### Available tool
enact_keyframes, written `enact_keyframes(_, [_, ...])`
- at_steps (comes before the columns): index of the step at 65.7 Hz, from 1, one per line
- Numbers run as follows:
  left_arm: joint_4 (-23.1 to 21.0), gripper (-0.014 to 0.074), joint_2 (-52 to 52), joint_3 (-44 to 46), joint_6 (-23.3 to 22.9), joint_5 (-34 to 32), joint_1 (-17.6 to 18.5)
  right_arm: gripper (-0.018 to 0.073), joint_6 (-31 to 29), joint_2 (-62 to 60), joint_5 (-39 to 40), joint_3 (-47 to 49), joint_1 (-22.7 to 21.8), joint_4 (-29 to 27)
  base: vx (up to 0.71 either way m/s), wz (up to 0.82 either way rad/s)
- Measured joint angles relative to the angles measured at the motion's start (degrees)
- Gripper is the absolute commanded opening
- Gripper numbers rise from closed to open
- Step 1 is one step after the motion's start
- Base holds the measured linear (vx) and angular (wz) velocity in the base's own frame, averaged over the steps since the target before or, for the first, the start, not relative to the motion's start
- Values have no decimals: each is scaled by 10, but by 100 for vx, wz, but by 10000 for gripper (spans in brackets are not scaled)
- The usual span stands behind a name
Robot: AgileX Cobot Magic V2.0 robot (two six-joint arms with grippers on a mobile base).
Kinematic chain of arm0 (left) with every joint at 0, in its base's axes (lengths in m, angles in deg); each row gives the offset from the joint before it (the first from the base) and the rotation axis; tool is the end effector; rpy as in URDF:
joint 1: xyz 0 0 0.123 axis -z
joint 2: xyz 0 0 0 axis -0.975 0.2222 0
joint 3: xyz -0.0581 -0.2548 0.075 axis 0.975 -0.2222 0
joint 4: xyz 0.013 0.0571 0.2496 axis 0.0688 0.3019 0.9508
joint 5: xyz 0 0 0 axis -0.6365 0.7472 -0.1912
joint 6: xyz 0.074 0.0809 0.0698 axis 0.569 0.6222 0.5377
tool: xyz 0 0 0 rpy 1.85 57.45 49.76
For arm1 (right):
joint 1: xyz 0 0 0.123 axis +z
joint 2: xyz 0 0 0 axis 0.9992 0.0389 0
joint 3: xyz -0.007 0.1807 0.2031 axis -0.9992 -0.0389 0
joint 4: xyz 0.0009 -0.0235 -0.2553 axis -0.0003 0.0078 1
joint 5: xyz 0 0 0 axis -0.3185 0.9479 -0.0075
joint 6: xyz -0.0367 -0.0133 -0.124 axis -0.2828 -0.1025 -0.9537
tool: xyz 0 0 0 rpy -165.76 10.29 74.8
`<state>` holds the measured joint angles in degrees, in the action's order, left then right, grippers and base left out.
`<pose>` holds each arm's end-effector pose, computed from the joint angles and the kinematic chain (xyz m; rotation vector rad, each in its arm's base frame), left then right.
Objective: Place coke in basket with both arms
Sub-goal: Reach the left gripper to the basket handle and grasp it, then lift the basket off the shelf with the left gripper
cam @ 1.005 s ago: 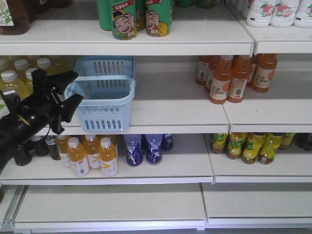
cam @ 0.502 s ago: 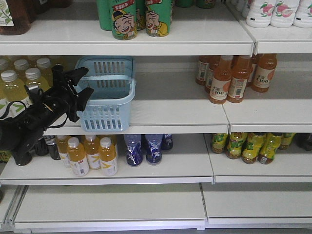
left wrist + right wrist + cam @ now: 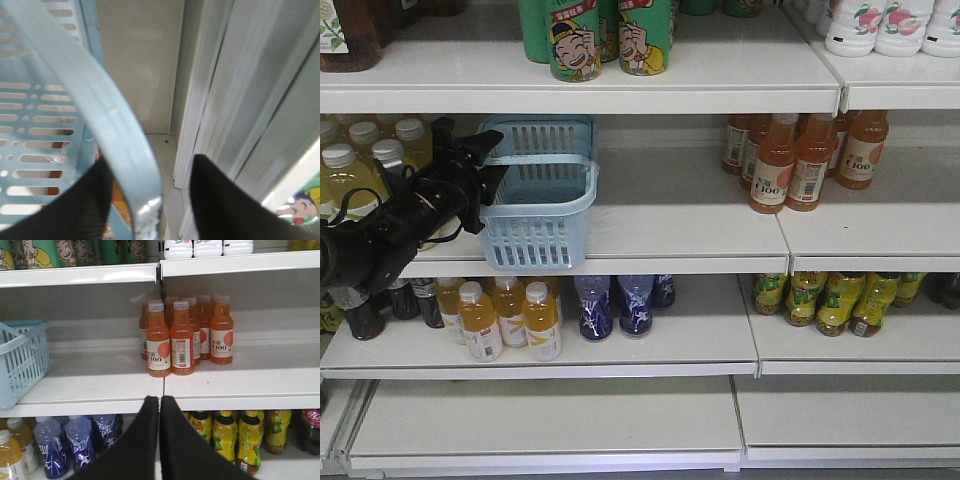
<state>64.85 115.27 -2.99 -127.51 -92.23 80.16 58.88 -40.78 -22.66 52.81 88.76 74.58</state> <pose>0.4906 -0.0703 0.1581 -1.0673 1.4681 -1.5650 0.1137 0.0018 0.1952 0.0285 1.5925 0.0525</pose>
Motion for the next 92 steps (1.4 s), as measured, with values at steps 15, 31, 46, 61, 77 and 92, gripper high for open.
enact_keyframes(15, [6, -8, 0, 0, -4, 15, 0, -5, 0, 0, 0, 0, 0, 0, 0, 0])
enact_keyframes(31, [178, -8, 0, 0, -53, -96, -1, -5, 0, 0, 0, 0, 0, 0, 0, 0])
enact_keyframes(46, [333, -8, -41, -54, -100, -149, 26, -5, 0, 0, 0, 0, 0, 0, 0, 0])
enact_keyframes(61, [380, -8, -184, -198, -105, -148, 73, -5, 0, 0, 0, 0, 0, 0, 0, 0])
enact_keyframes(77, [430, -8, -356, -264, -108, -150, 114, -5, 0, 0, 0, 0, 0, 0, 0, 0])
enact_keyframes(92, [418, -8, -488, -264, -108, -172, 137, -5, 0, 0, 0, 0, 0, 0, 0, 0])
